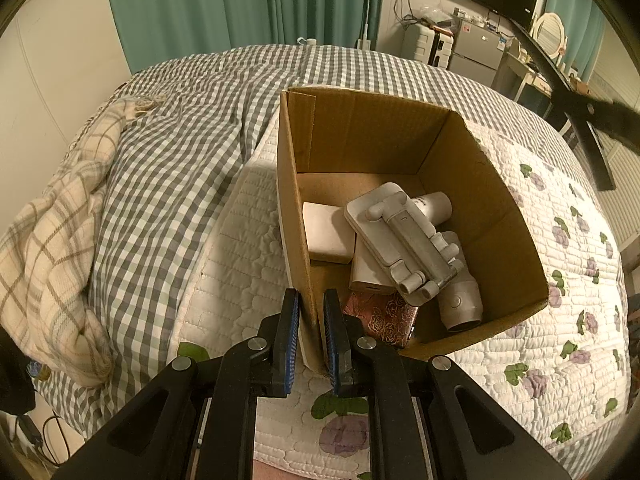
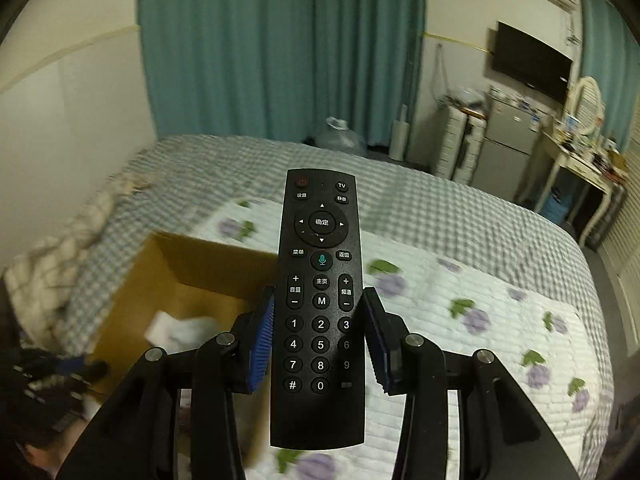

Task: Organize rigid objects
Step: 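Carry the black remote with the right tool into the box and release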

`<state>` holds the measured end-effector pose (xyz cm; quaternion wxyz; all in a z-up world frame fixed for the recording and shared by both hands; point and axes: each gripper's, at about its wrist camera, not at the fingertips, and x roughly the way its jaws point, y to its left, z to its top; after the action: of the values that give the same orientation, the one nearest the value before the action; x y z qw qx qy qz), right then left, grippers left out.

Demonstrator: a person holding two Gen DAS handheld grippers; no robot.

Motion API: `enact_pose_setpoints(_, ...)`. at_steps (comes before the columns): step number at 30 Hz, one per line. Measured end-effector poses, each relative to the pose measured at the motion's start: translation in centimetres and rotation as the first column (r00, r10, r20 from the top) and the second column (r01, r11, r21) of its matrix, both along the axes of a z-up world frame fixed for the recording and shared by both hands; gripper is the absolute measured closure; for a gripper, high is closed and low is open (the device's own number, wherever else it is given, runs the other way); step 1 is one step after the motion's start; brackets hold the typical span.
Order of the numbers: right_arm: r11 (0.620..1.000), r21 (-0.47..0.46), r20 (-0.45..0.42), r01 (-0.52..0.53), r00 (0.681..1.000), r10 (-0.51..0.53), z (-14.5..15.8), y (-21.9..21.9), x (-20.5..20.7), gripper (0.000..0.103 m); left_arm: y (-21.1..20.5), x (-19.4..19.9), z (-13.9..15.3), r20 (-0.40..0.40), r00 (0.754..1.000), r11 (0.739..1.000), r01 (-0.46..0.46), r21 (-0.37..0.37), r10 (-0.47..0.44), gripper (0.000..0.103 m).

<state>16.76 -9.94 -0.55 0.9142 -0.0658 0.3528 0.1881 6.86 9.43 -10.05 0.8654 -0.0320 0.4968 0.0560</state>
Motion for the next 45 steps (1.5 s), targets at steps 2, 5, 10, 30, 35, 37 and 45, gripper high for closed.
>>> enact_pose_setpoints(2,0.999,0.007,0.003,-0.032,0.999,0.032,0.1,1.7,-0.4,0.062,0.0,-0.1,0.0,0.000,1.000,1.000,0.000,-0.001,0.000,0.091)
enact_pose_setpoints(5,0.998,0.019,-0.015,-0.067,0.998,0.068,-0.8,3.9,-0.9,0.062,-0.1,-0.1,-0.1,0.000,1.000,1.000,0.000,-0.001,0.000,0.091)
enact_pose_setpoints(10,0.994,0.027,-0.071,-0.104,0.992,0.105,-3.6,6.5,-1.2,0.062,-0.2,-0.1,-0.1,0.000,1.000,1.000,0.001,-0.005,-0.001,0.091)
enact_pose_setpoints(30,0.993,-0.007,-0.206,-0.121,0.972,0.117,-10.1,9.5,-1.0,0.061,-0.2,-0.1,-0.1,0.001,1.000,1.000,0.002,-0.007,-0.002,0.091)
enact_pose_setpoints(35,0.995,-0.002,-0.166,-0.101,0.981,0.100,-9.3,8.9,-1.4,0.038,-0.2,0.0,-0.2,0.001,1.000,1.000,0.001,-0.009,-0.001,0.091)
enact_pose_setpoints(37,0.996,-0.011,-0.139,-0.088,0.987,0.086,-8.6,8.4,-1.5,0.037,-0.2,0.0,-0.2,0.000,1.000,1.000,0.001,-0.010,-0.001,0.091)
enact_pose_setpoints(45,0.999,-0.037,-0.041,-0.016,0.999,0.015,-6.5,5.6,-3.4,0.022,-0.1,0.0,-0.3,0.000,1.000,1.000,0.000,-0.006,0.000,0.091)
